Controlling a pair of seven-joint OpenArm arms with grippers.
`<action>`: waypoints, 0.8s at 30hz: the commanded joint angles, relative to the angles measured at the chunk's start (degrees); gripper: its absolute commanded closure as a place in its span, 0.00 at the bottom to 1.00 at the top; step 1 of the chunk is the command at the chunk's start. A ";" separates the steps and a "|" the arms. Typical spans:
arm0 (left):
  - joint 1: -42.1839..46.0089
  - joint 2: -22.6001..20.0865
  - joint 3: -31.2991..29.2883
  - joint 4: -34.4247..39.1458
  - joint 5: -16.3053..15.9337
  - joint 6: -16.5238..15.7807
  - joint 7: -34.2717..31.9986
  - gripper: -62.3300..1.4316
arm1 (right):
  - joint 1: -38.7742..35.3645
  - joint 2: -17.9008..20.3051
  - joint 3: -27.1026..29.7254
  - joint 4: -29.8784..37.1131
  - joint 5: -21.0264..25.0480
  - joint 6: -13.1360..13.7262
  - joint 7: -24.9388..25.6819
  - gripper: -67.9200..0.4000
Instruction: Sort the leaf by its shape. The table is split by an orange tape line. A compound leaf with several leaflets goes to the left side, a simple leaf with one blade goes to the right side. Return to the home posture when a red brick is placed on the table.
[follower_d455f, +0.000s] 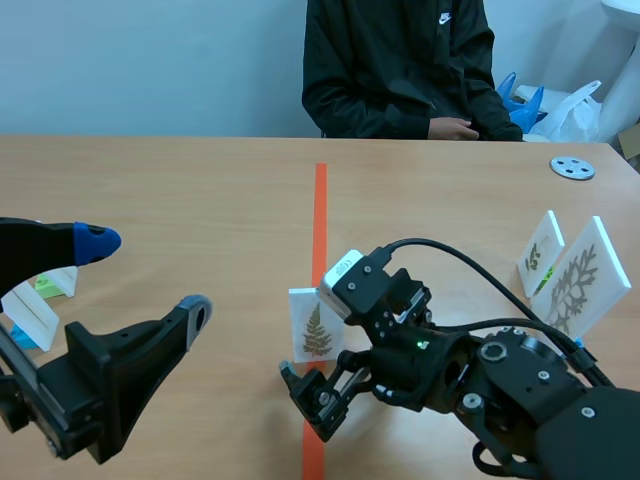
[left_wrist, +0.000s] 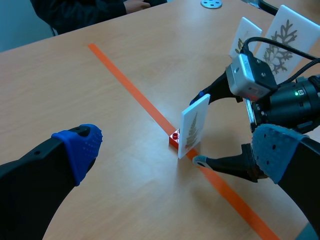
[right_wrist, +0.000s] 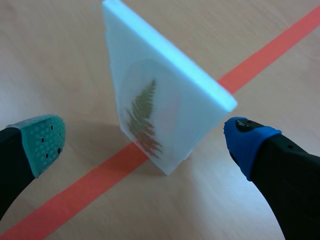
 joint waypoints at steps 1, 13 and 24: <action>-0.17 0.26 0.07 0.70 -0.57 0.07 -1.22 0.00 | 0.72 -0.02 -0.09 1.44 -0.09 0.04 1.05 0.14; -0.17 0.26 0.07 0.70 -0.57 0.07 -1.42 0.00 | 0.70 -0.02 -0.79 1.44 -0.96 0.04 1.20 0.54; -0.17 0.26 0.07 0.70 -0.57 0.04 -1.42 0.00 | 0.68 -0.02 -0.79 1.44 -0.96 0.04 1.25 0.82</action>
